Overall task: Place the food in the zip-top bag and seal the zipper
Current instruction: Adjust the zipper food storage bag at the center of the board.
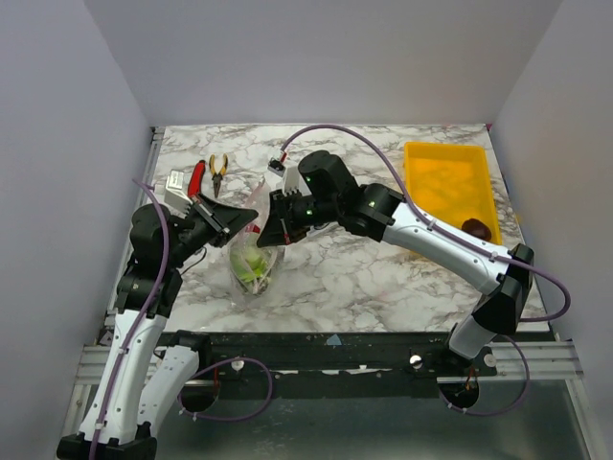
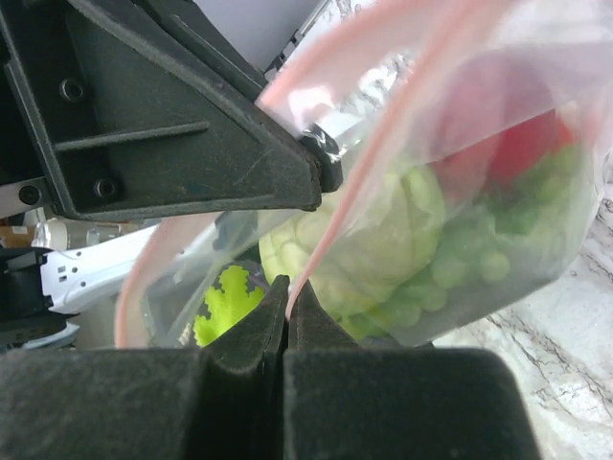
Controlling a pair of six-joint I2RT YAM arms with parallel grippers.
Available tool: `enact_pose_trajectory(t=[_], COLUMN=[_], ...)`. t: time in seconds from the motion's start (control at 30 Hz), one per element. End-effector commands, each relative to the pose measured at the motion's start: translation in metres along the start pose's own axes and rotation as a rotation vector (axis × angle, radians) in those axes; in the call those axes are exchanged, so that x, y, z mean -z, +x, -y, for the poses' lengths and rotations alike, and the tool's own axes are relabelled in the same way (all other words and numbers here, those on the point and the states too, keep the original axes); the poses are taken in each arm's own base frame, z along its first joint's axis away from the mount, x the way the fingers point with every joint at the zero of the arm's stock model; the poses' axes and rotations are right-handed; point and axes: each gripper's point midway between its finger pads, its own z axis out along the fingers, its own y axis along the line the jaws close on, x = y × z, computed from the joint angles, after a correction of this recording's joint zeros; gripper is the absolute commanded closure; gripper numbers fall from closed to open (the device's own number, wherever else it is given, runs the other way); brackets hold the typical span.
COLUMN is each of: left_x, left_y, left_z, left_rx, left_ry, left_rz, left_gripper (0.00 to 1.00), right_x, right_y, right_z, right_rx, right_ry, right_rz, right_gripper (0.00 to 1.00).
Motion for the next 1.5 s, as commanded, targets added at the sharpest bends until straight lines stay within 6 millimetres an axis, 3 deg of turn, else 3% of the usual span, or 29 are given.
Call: enact_pose_trajectory(t=[0.0,0.2,0.47,0.63,1.13,1.37,1.47], left_x=[0.003,0.002,-0.003,-0.011,-0.029,-0.034,-0.036], left_y=[0.003,0.009,0.005,-0.005,-0.012,-0.013,-0.014], left_z=[0.001,-0.014,-0.003,-0.004,-0.023,-0.021,-0.020], left_rx=[-0.089,-0.188,-0.344,-0.400,-0.478,-0.500,-0.501], left_ry=[0.033,0.012,-0.007,-0.093,-0.287,-0.296,-0.300], left_rz=[-0.002,-0.025,-0.035,-0.011,-0.024,-0.031,-0.031], left_gripper=[0.88,0.70,0.39,0.36,0.50,0.68,0.85], right_x=[0.003,0.000,-0.003,-0.004,-0.003,-0.003,-0.002], right_y=[-0.019,-0.015,-0.011,-0.009,-0.007,-0.005,-0.005], right_z=[-0.018,-0.017,-0.014,-0.014,-0.010,-0.005,-0.004], right_rx=[0.045,0.040,0.035,0.033,0.037,0.039,0.042], right_ry=[-0.042,-0.046,-0.047,-0.049,-0.031,-0.009,-0.004], right_rz=[0.060,0.048,0.042,0.037,0.037,0.033,0.033], right_gripper=[1.00,1.00,1.00,1.00,1.00,1.00,1.00])
